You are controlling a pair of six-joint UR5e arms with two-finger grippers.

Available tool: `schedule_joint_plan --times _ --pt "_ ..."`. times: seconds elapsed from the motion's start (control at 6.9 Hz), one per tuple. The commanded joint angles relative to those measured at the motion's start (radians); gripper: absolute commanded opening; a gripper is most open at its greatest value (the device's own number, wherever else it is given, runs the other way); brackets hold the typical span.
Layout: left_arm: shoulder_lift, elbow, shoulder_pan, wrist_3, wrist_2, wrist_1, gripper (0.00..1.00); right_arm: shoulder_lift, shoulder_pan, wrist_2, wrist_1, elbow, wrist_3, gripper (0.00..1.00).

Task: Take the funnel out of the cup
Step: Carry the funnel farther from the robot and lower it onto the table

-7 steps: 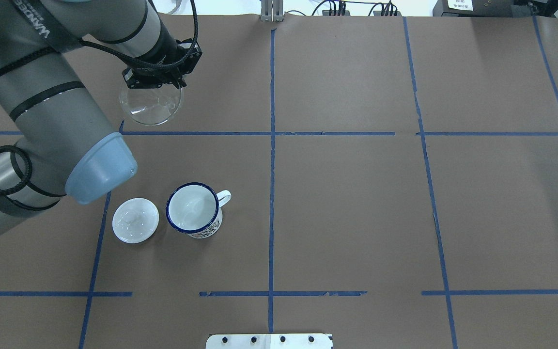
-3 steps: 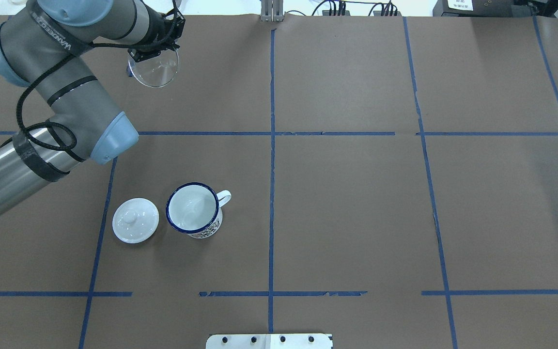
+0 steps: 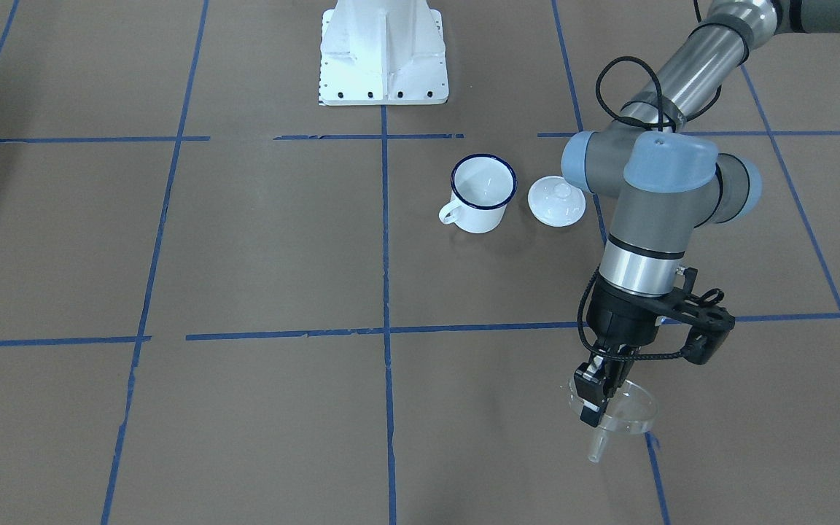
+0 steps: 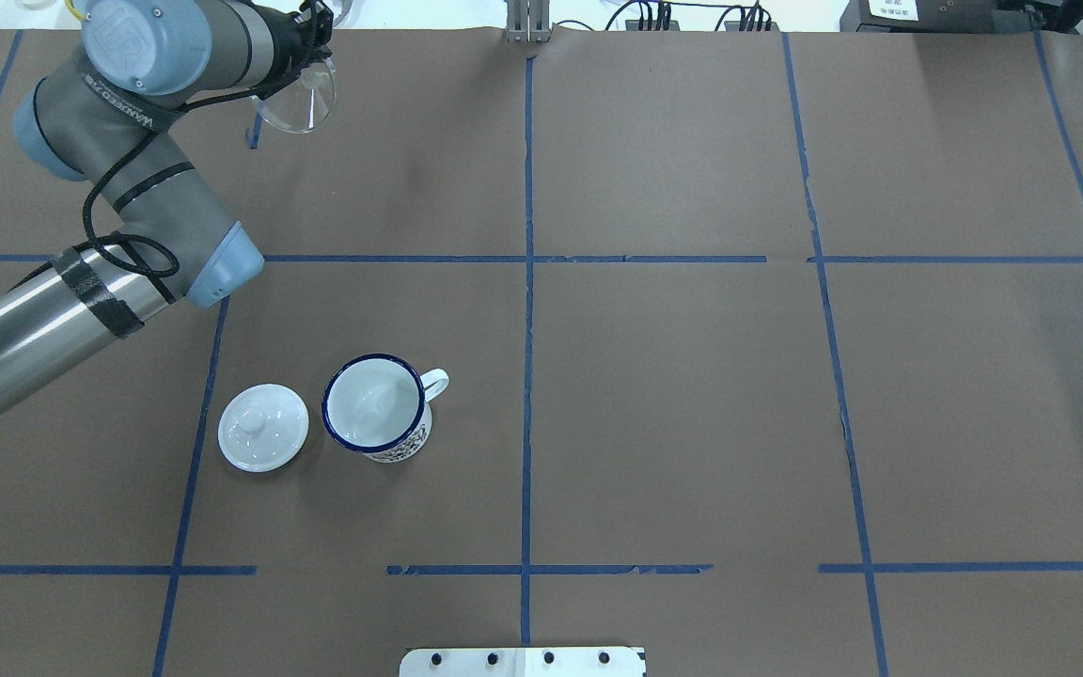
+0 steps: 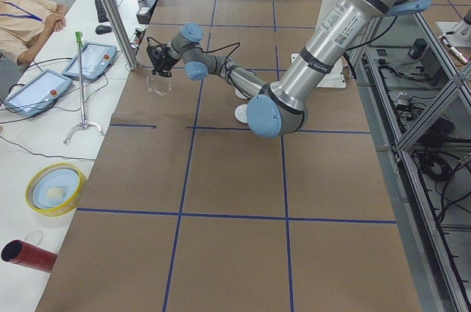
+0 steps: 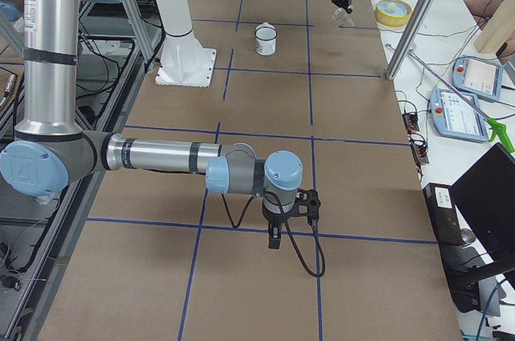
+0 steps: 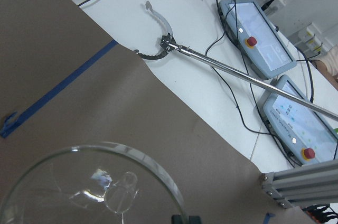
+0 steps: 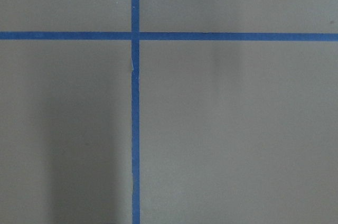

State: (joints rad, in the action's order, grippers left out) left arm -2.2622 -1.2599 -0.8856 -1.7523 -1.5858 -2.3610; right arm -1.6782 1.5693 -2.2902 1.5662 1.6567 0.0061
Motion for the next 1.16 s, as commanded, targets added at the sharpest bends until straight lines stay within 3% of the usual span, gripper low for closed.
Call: schedule_joint_plan --times 0.0,0.72,0.87,1.01 --pt "-0.013 0.097 0.023 -0.001 0.02 -0.09 0.0 0.0 0.0 0.0 0.0 0.0 0.0 1.0" --pt "-0.03 0.177 0.08 0.004 0.044 -0.156 0.0 0.0 0.0 0.0 0.0 0.0 0.0 1.0" --pt "-0.03 0.177 0.082 0.004 0.044 -0.156 0.35 0.0 0.0 0.0 0.0 0.0 0.0 1.0" --pt "-0.033 0.174 0.082 0.004 0.044 -0.155 0.99 0.0 0.0 0.0 0.0 0.0 0.0 1.0"
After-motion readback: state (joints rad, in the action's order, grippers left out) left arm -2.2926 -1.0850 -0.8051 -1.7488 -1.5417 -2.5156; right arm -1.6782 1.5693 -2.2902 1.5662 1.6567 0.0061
